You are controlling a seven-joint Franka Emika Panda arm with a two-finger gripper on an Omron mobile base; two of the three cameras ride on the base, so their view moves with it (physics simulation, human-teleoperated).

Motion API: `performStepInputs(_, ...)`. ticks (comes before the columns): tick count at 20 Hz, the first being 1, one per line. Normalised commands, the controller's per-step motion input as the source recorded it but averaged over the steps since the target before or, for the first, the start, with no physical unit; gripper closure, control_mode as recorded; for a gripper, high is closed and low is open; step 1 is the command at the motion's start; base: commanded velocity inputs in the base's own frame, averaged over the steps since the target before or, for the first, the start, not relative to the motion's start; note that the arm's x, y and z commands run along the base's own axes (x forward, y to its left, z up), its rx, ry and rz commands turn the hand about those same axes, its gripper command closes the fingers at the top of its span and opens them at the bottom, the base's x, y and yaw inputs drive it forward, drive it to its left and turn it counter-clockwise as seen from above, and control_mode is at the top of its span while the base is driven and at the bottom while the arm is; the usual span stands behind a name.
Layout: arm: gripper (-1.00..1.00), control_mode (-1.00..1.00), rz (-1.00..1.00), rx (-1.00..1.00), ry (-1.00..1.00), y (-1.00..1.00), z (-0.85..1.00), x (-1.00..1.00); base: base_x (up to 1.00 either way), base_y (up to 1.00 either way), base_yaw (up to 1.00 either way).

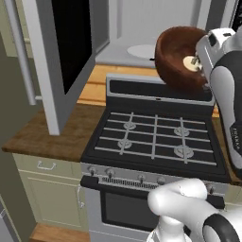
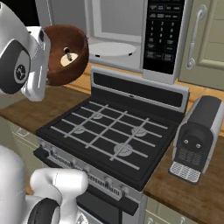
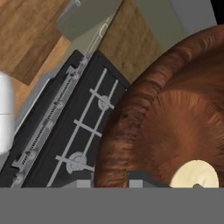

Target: Pick the mushroom from the sink and place it in the bowl. Then pick the bowl and place it in the microwave. Then close the microwave door and press the start button.

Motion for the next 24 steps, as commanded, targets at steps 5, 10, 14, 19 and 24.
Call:
performStepInputs(5, 1.0, -1.0, 0.0, 0.03, 0.0, -0.01, 0.52, 0.48, 0.0, 0.0, 0.0)
performStepInputs(10, 1.0, -1.0, 0.0, 0.0, 0.02, 0.0, 0.02, 0.94, 0.0, 0.0, 0.0)
performStepInputs(14, 1.0, -1.0, 0.0, 0.01, 0.0, -0.13, -0.03, 0.99, 0.0, 0.0, 0.0)
performStepInputs(19, 1.0, -1.0, 0.0, 0.02, 0.0, -0.13, 0.0, 0.98, 0.0, 0.0, 0.0)
performStepInputs(24, 1.0, -1.0, 0.0, 0.0, 0.03, -0.08, 0.0, 0.87, 0.0, 0.0, 0.0)
